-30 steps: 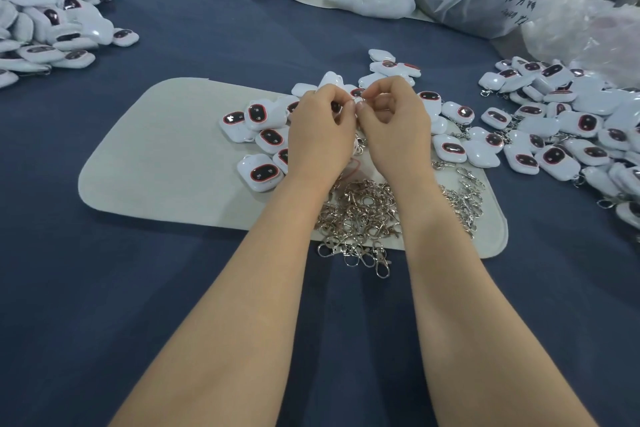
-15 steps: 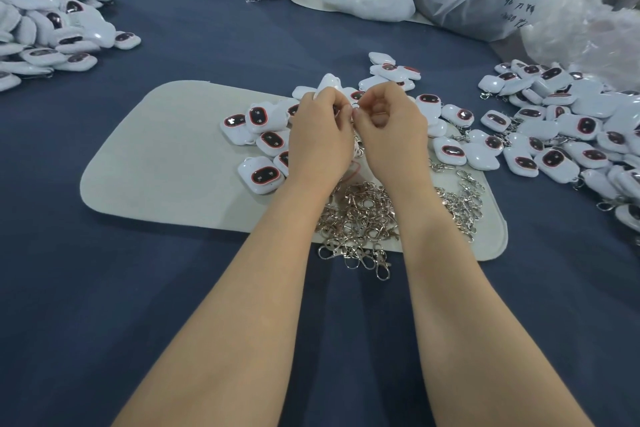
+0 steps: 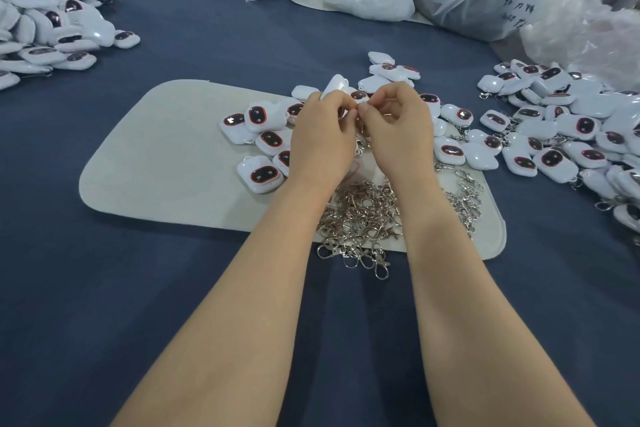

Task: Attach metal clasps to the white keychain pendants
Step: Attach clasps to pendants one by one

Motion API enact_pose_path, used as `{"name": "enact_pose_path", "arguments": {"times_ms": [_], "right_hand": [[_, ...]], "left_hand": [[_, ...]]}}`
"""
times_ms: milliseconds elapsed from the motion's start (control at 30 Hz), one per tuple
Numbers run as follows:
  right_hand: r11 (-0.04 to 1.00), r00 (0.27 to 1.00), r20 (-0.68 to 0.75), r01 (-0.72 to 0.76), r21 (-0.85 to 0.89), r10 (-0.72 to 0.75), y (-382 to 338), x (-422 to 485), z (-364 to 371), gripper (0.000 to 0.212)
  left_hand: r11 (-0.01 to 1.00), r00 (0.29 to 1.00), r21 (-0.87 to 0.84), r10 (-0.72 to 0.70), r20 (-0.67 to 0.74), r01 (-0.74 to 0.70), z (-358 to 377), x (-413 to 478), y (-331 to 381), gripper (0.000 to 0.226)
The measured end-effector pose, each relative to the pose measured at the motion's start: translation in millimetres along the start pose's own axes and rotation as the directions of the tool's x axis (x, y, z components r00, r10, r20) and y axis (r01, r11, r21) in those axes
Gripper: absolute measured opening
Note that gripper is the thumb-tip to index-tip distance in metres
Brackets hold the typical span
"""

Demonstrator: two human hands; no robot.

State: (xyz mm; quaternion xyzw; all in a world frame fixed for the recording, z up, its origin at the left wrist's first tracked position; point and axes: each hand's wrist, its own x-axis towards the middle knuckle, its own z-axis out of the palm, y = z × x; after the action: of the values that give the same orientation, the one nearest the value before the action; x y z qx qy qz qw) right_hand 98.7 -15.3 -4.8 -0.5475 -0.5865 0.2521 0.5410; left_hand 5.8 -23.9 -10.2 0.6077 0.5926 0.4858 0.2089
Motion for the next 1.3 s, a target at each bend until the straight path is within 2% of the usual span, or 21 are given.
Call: {"name": "enact_pose_path", "arguments": {"times_ms": [267,500,933,1133,1300], "right_hand": [[1.0,0.996,0.092,-0.019,-0.011,0.02,-1.3,0.4,-1.1,0.023],[0.991,0.996,0.089,0.042,-0.125,-0.031,1.6,-0.4,1.5,0.012],[0.984,0.992,0.085,0.105,-0.145,-0.093,3.4,-0.6,2.1,0.016],[0.98,0.987,0.113,0.131,-0.146,-0.115,3.3,-1.0,1.3,0.029],[0.979,0.983,0.125,0.152,-0.133,-0.136,3.7,-1.9,1.0,0.023]], "left_hand": [[1.0,0.999,0.001,0.007,-0.037,-0.007,-0.6,0.6,-1.7,0.012],[0.999,0.999,0.03,0.02,-0.033,-0.019,-1.3,0.6,-1.0,0.013],[0.996,0.999,0.082,0.03,-0.02,-0.029,-2.1,-1.2,0.3,0.015],[0.996,0.999,0.083,0.042,-0.012,-0.041,-1.8,0.0,-1.1,0.014],[0.997,0.999,0.065,0.048,-0.023,-0.046,-1.3,1.2,-4.5,0.013]]}}
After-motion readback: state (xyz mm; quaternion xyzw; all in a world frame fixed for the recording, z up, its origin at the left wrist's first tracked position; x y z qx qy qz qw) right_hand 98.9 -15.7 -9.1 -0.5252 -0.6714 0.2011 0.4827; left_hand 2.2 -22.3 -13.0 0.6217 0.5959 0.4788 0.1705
